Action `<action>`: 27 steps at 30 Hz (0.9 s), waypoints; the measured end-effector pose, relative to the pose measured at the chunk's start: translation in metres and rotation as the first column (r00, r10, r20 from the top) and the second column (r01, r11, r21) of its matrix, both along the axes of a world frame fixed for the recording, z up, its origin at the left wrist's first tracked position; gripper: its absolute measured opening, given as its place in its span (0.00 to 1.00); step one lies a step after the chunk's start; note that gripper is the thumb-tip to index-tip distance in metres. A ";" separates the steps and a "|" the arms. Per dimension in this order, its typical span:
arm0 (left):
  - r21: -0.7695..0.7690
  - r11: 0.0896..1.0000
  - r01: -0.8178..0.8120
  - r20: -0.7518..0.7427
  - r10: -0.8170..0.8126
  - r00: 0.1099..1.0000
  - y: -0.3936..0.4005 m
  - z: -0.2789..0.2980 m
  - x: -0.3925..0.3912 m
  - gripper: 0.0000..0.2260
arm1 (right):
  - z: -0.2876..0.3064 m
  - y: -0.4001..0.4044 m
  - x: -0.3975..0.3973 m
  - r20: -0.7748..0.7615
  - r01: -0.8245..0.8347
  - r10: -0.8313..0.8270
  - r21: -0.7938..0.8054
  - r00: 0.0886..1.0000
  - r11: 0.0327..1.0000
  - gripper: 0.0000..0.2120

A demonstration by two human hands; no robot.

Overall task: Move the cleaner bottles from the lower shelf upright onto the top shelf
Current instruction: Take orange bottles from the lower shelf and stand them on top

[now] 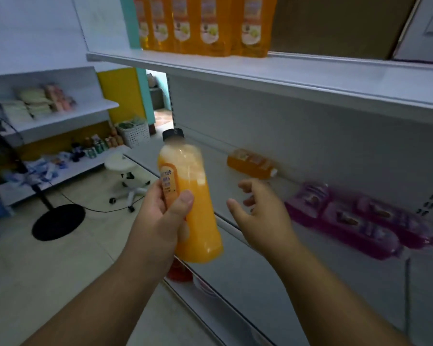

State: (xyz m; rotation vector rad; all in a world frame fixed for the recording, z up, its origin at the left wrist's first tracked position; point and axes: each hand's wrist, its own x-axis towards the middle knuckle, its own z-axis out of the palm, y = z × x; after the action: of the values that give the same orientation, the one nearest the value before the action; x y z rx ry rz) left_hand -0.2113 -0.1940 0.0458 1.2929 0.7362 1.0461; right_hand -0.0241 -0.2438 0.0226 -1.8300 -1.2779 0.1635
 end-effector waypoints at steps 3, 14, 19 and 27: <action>0.016 0.999 0.033 -0.015 -0.033 0.999 0.041 0.002 -0.013 0.29 | -0.006 0.037 -0.008 -0.091 0.063 -0.068 -0.054 0.994 0.997 0.21; 0.060 0.995 0.077 -0.103 -0.071 0.992 0.169 -0.013 0.037 0.35 | -0.035 0.212 0.094 0.295 0.315 -0.190 -0.468 0.936 0.826 0.35; 0.054 0.995 0.084 -0.117 -0.078 0.990 0.217 -0.010 0.036 0.36 | -0.043 0.259 0.116 0.290 0.331 -0.188 -0.595 0.938 0.733 0.33; 0.037 0.964 0.265 -0.121 -0.259 0.958 0.274 -0.022 0.036 0.39 | -0.025 0.226 0.070 0.170 0.198 -0.121 -0.568 0.978 0.799 0.12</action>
State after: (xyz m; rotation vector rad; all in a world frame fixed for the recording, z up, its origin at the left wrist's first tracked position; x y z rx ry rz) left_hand -0.1755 0.0801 0.0236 1.4617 0.6064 0.7858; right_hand 0.0458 -0.0182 -0.0028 -2.5036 -1.2321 0.3895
